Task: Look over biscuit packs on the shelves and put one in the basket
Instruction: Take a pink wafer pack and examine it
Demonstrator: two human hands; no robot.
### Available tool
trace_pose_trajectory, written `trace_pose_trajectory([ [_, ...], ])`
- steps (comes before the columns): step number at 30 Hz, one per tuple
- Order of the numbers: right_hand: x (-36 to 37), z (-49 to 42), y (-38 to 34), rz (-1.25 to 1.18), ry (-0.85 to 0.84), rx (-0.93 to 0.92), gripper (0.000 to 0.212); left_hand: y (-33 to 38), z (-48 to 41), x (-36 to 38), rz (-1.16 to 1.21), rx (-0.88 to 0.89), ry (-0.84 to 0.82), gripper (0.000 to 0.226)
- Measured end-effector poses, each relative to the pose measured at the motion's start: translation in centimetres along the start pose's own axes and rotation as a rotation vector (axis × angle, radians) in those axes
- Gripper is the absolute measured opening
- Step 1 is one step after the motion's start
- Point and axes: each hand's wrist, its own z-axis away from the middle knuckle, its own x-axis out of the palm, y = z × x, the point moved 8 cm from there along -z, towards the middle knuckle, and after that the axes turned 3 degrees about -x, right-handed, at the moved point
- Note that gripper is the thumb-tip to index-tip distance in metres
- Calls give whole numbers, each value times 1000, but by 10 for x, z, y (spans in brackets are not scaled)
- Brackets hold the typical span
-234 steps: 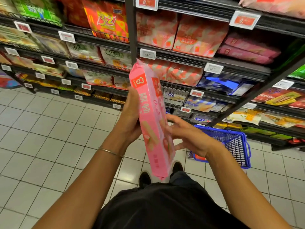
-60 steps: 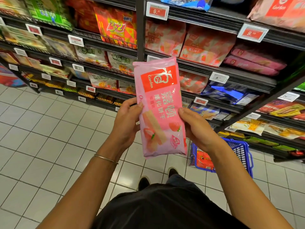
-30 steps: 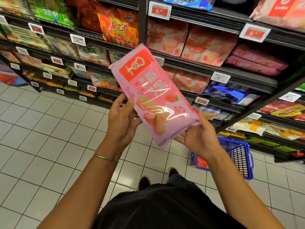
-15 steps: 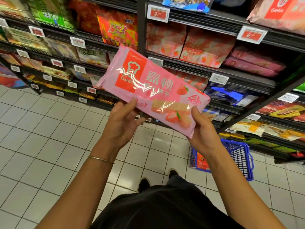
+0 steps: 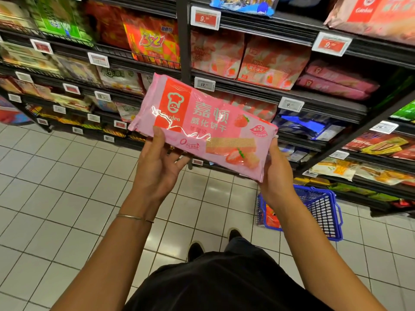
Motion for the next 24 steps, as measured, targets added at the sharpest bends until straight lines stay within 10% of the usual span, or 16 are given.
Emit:
trace_pose_trajectory([
  [24, -22, -7, -1, -96, 41, -28, 45, -10, 4, 17, -7, -38, -63, 54],
])
